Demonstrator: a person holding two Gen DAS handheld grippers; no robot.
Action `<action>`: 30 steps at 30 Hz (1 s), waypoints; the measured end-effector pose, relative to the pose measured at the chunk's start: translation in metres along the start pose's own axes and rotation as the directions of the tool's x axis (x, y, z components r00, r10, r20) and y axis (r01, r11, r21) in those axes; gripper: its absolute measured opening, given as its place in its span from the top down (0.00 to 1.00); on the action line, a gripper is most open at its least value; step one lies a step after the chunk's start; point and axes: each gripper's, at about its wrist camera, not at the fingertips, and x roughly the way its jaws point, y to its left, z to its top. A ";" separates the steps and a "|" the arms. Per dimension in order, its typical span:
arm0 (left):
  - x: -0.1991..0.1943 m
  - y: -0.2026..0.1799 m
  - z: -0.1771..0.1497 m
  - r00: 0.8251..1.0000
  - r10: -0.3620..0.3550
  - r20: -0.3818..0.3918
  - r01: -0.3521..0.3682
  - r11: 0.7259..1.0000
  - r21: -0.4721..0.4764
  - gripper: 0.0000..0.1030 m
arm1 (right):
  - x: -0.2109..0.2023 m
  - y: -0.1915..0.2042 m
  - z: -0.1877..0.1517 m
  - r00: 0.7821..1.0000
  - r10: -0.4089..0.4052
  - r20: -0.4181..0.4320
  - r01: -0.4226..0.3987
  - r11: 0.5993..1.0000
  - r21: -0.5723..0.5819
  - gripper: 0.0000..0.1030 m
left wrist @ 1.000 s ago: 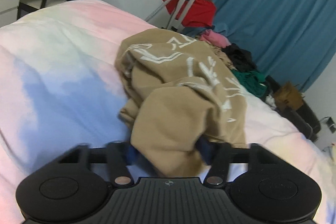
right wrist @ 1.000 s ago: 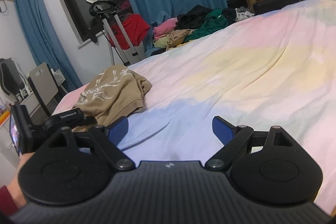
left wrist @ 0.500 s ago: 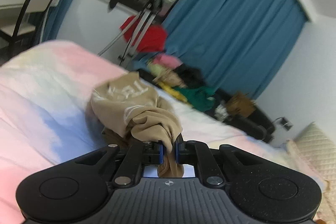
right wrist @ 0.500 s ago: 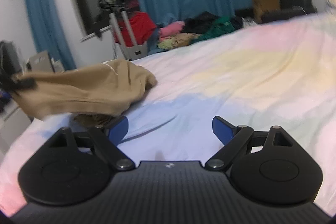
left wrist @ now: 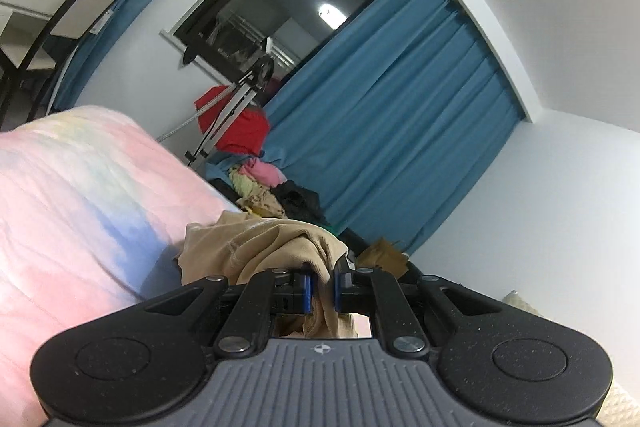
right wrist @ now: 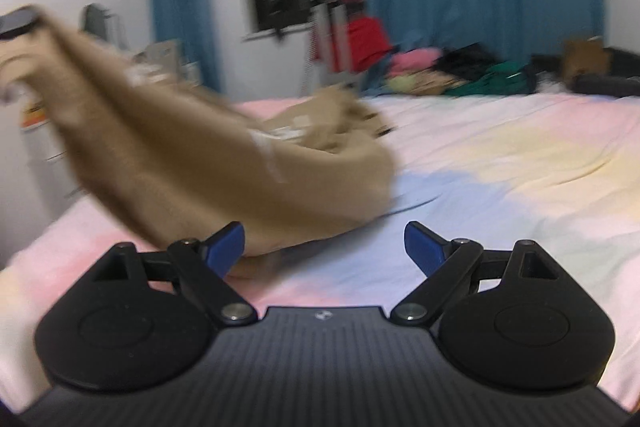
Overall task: Fold clothes
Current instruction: 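Grasp another edge of the T-shirt with the right gripper while the left gripper holds it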
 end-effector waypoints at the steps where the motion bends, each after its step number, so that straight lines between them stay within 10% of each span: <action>1: 0.000 0.007 -0.001 1.000 0.009 -0.006 -0.009 1.000 -0.021 0.90 | 0.002 0.006 -0.002 0.999 0.028 -0.017 -0.028 0.999 -0.015 0.14; 9: 0.004 0.064 -0.008 0.993 0.111 -0.047 -0.115 0.989 -0.096 0.90 | 0.052 0.047 -0.011 0.980 0.146 -0.134 -0.152 0.987 -0.041 0.14; 19: 0.014 0.085 0.009 0.986 0.168 -0.016 -0.169 0.983 -0.076 0.90 | 0.071 0.007 -0.012 0.978 0.180 -0.109 -0.142 0.947 0.289 0.15; 25: 0.011 0.081 0.007 0.985 0.167 -0.029 -0.169 0.982 -0.079 0.90 | 0.064 -0.011 -0.008 0.995 0.085 -0.050 -0.065 0.945 0.320 0.14; 30: 0.009 0.074 0.003 0.993 0.119 0.008 -0.118 0.990 -0.073 0.90 | 0.086 -0.001 -0.012 0.979 0.054 -0.198 -0.008 0.974 0.224 0.29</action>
